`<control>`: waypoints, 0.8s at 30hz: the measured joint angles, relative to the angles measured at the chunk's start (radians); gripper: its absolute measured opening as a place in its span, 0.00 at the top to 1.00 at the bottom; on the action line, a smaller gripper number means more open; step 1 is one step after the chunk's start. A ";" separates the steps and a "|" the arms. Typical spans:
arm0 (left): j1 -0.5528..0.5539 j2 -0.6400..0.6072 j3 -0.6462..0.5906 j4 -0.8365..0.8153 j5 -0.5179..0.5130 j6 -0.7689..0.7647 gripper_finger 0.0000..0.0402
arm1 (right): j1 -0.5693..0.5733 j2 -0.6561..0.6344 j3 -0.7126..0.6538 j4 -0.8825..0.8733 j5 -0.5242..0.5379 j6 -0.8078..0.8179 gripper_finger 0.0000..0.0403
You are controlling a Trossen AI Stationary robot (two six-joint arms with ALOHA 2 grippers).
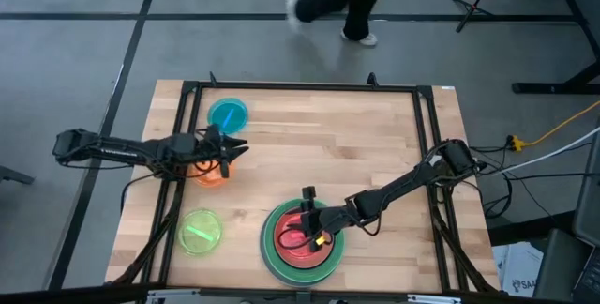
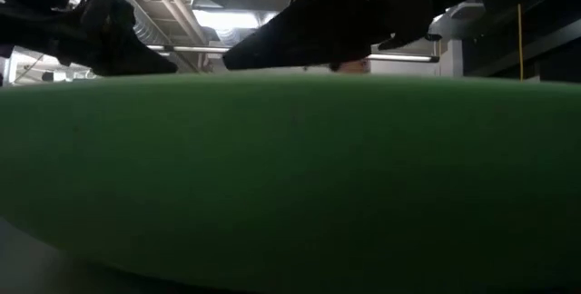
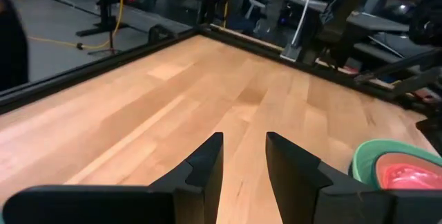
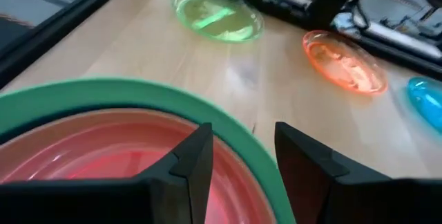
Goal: Stack plastic plates
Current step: Stack the blue plate on top of pink plate
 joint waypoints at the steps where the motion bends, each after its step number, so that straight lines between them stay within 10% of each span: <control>1: -0.010 0.016 0.008 0.004 -0.014 0.000 0.74 | 0.001 -0.008 0.000 0.003 0.003 -0.004 0.63; 14: -0.002 0.298 0.267 -0.232 -0.075 0.004 0.74 | 0.037 -0.357 -0.008 -0.273 0.008 -0.186 0.63; 24: 0.133 0.403 0.404 -0.342 -0.012 0.042 0.68 | 0.038 -0.667 -0.292 -0.149 -0.024 -0.277 0.63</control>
